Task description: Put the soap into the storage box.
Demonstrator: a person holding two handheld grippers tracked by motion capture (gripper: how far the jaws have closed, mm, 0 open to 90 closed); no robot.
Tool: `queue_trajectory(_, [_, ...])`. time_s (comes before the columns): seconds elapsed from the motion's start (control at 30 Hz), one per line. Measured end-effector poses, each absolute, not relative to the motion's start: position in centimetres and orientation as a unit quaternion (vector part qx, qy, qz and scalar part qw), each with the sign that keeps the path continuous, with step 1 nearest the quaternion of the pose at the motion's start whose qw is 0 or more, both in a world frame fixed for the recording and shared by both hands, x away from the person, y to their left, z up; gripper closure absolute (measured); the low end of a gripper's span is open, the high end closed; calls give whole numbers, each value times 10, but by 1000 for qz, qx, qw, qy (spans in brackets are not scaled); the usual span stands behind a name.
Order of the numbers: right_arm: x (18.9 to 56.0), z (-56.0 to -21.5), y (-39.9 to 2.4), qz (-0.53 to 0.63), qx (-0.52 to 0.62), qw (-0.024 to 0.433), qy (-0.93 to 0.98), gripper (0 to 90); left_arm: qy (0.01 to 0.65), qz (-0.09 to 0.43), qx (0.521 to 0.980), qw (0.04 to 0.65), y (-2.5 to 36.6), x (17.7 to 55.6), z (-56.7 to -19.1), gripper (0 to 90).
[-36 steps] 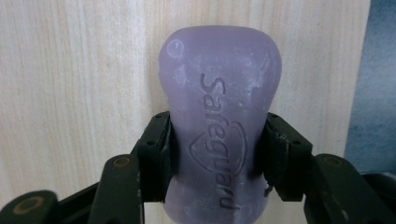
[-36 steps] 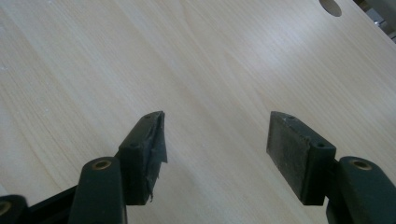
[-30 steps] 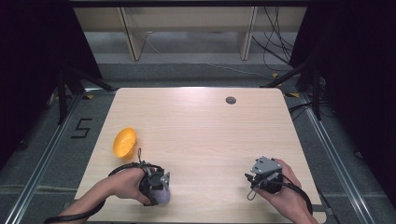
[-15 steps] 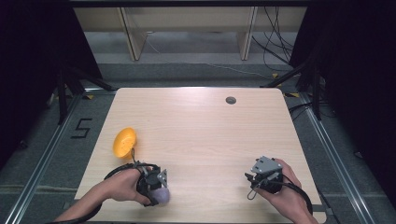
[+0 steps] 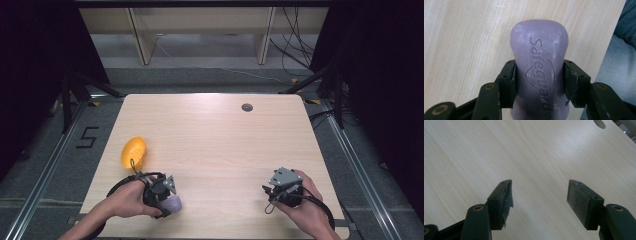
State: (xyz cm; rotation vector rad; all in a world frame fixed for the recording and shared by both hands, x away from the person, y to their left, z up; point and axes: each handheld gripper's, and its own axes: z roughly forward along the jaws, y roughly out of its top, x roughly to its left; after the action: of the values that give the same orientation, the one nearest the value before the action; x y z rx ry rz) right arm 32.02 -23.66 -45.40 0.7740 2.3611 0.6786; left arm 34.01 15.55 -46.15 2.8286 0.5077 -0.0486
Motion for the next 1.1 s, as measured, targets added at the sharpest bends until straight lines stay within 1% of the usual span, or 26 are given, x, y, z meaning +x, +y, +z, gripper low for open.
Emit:
queue_trajectory(0.1, [320,-454,-237,253,289,279,880,376,194,-16,971,141,157,341,-460,487])
queue_trajectory(0.17, [320,-454,-237,253,289,280,880,376,230,-19,961,156,158,341,-458,487])
queue_trajectory(0.3, [319,-454,-236,253,295,275,880,374,266,-13,950,164,159,340,-453,487])
queue_trajectory(0.4, [319,-454,-236,254,292,280,879,374,291,-11,941,173,159,338,-449,487])
queue_trajectory(0.57, [320,-454,-236,254,291,281,879,374,313,-5,932,181,158,336,-445,488])
queue_trajectory(0.6, [319,-454,-236,254,295,277,879,374,331,9,925,186,158,335,-445,487])
queue_trajectory(0.67, [319,-454,-236,255,293,280,878,374,334,16,924,186,158,336,-444,487])
queue_trajectory(0.7, [321,-454,-237,257,288,283,878,374,359,16,910,209,156,335,-446,487])
queue_trajectory(0.77, [320,-454,-237,257,291,282,877,374,364,17,907,212,157,335,-446,488])
queue_trajectory(0.83, [321,-454,-237,257,289,283,877,374,383,23,896,224,157,335,-443,487])
queue_trajectory(0.97, [320,-453,-237,255,292,281,878,374,404,37,885,230,159,336,-441,488])
queue_trajectory(1.03, [320,-454,-237,257,292,283,877,374,407,42,885,222,162,337,-439,487])
queue_trajectory(1.1, [320,-453,-237,255,290,280,879,374,425,44,876,225,163,338,-438,488])
